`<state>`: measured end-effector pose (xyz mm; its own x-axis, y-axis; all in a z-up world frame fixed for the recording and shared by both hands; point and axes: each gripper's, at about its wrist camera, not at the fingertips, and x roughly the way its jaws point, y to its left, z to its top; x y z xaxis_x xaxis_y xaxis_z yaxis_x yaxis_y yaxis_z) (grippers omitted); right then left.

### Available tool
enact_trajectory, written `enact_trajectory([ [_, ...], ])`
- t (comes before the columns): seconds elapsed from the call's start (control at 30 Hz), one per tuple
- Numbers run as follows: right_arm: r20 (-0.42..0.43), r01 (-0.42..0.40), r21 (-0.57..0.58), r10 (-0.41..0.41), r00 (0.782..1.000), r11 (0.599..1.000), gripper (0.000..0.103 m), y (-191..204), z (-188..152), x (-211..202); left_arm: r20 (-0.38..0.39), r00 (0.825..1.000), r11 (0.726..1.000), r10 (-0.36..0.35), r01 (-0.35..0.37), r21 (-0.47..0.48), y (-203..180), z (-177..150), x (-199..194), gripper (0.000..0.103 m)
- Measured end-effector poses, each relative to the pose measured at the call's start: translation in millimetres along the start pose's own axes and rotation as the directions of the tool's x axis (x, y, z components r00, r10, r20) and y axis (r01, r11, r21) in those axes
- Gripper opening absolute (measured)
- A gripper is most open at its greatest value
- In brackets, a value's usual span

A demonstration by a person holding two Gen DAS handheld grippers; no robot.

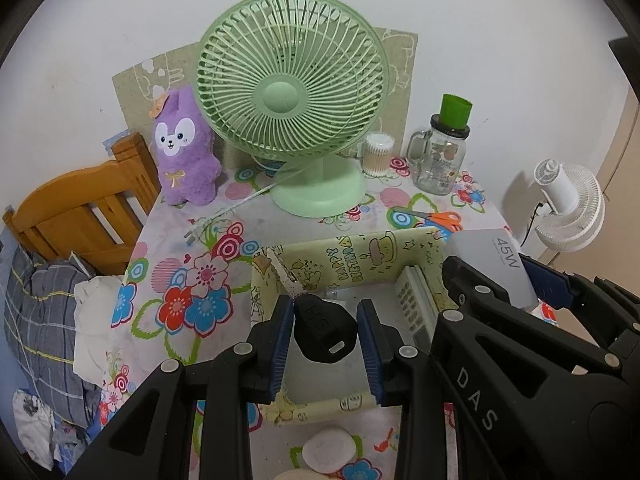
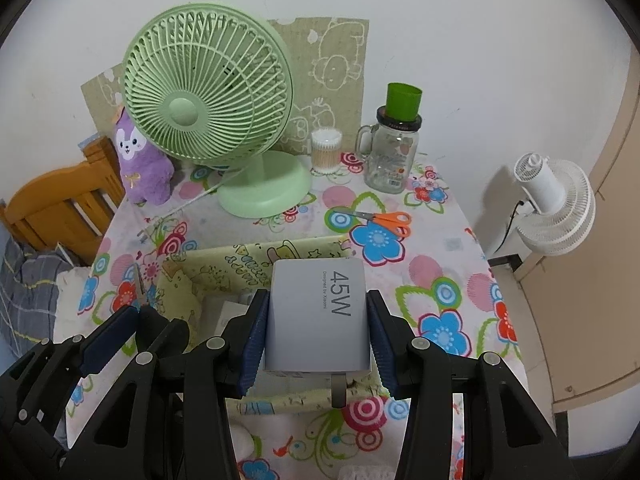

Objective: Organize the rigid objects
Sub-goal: 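Lift and carry the black plug with left tool while right carries the charger into the box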

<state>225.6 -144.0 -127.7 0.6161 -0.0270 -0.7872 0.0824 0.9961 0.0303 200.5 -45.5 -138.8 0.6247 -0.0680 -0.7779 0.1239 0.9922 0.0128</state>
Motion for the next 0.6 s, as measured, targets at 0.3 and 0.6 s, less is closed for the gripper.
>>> enact_trajectory([
  [0.3,-0.021,-0.02,-0.005,0.02,1.0,1.0,0.051,3.9,8.2,30.9,-0.024,1.0,1.0,0.007,-0.007,-0.001,3.0,6.8,27.9,0.033],
  [0.6,-0.051,-0.052,-0.005,0.052,0.997,0.999,0.051,5.9,9.6,59.4,-0.059,0.998,1.0,-0.001,0.002,0.029,3.2,9.5,53.7,0.033],
])
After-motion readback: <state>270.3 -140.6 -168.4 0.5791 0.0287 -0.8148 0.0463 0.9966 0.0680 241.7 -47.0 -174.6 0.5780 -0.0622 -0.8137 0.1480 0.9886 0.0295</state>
